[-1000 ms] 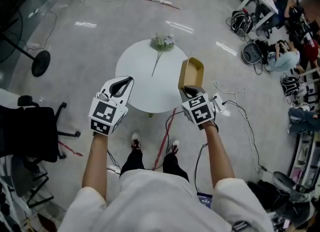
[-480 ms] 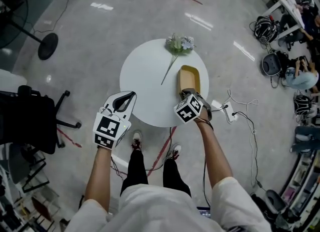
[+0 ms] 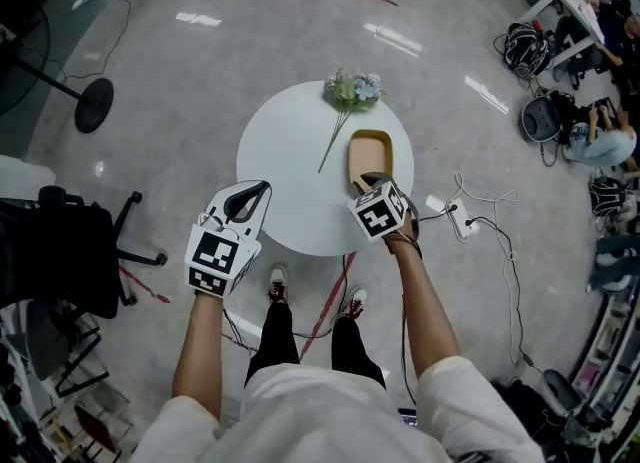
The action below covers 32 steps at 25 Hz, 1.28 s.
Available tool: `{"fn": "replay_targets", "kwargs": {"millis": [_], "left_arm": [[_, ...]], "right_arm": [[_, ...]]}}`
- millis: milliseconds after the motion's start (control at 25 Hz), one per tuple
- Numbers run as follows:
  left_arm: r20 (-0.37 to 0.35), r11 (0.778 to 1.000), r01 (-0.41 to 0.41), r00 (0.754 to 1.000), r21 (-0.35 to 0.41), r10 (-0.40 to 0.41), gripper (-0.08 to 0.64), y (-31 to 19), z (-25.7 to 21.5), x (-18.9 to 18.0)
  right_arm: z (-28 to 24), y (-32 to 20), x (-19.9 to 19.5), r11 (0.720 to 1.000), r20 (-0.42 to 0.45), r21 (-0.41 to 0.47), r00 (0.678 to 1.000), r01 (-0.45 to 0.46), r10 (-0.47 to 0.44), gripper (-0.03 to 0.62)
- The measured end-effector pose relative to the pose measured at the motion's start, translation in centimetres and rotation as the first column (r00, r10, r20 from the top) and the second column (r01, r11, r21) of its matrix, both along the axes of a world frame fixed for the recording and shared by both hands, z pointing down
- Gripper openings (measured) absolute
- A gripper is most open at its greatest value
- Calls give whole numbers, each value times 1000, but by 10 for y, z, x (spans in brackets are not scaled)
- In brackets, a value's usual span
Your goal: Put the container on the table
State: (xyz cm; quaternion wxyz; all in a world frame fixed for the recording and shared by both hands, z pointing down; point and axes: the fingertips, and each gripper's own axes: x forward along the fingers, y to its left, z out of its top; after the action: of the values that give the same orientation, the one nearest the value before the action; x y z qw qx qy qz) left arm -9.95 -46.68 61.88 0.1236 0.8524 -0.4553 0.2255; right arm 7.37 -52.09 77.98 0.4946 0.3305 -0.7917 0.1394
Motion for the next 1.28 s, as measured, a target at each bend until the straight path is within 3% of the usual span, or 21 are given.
{"fn": "replay_targets", "kwargs": {"millis": [160,320,480,640,800,1000,1280], "left_arm": [[-11,997,-24,1000,77,25,20,-10,-45,15],[-23,985,-48,998,167,53,20,-21,-105,33],[-27,962,-81,995,261,91,20,-7,-164,49],[-13,932,-107,993,346,119,20,15,-214,65],[-15,902,-123,990,413,142,20,27,-251,79],[-9,868,-160,983,469,186,20,41,-287,98],[-12,826,-189,973,531,230,20,56,-319,117]], "right_arm": [[-79,-15,14,988,67,133,996,-75,66,18],[-169,-26,36,957,126,261,987,-127,97,14],[-248,-5,63,913,146,374,983,-162,115,14],[-328,33,87,867,232,447,965,-220,125,14],[-395,63,102,804,321,534,943,-262,94,14],[-448,101,117,757,360,585,929,-291,79,12],[-480,132,138,701,415,607,901,-375,123,12]]}}
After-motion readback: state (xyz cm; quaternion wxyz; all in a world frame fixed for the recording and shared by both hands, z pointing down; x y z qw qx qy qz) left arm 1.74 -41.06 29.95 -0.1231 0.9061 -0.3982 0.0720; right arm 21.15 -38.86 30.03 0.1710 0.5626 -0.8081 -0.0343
